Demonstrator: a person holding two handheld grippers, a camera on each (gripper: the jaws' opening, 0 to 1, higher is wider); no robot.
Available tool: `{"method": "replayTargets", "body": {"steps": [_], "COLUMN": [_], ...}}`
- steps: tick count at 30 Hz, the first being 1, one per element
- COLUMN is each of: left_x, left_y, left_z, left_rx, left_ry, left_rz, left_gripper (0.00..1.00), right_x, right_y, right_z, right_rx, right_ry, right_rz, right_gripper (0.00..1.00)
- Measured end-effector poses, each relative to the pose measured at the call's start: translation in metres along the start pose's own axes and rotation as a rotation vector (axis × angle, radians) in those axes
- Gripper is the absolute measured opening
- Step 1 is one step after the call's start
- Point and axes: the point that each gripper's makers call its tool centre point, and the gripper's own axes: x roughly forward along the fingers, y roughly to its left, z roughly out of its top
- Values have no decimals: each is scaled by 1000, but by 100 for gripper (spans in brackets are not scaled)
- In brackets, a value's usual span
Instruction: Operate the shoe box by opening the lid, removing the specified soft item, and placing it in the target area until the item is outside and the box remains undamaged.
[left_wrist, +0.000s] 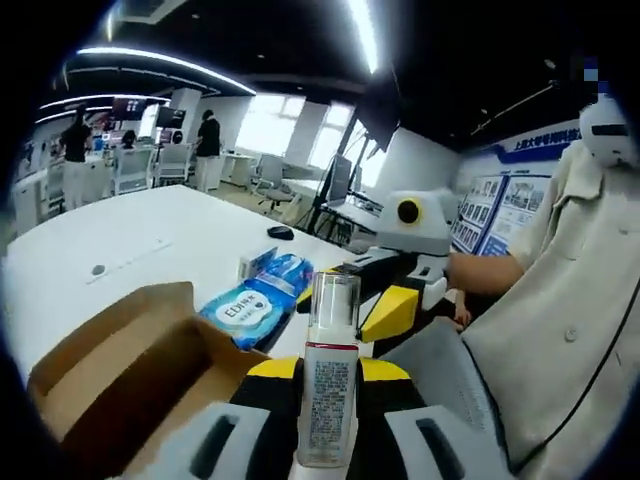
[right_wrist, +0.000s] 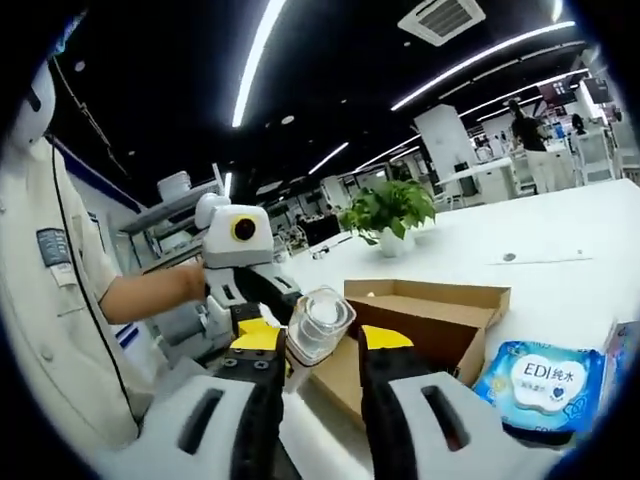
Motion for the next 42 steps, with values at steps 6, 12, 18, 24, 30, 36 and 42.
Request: {"method": "replayTargets", "body": {"steps": [6,12,18,24,30,36,42], "left_x": [-3,-3,-5,-5,-2,-3,-2], "left_y": [-4,-10,-15,-13,-10,-4,-2], "left_z": [2,2,1,-3,-8,-11,-12], "left_rx": [-50,-52,-54,-37,-9,20,105], "left_ry": [-32,-29,-14,4,63,81,121], "left_rz": [-46,-72,-105,-97,-46,-23,31], "left_gripper": [20,20,20,20,21,21,27], "right_x": [4,4,7,10,11,13,14], "right_y": [6,10,18,17,18,18,17], "right_z": [7,8,8,5,0,0,2], "right_rx": [32,53,42,28,-6,-65,-97], "right_ry": [-22,-23,-16,3,38,61,75], "right_rz": [36,70,110,104,93,95,101], "right_gripper": [22,22,22,21,20,19,19]}}
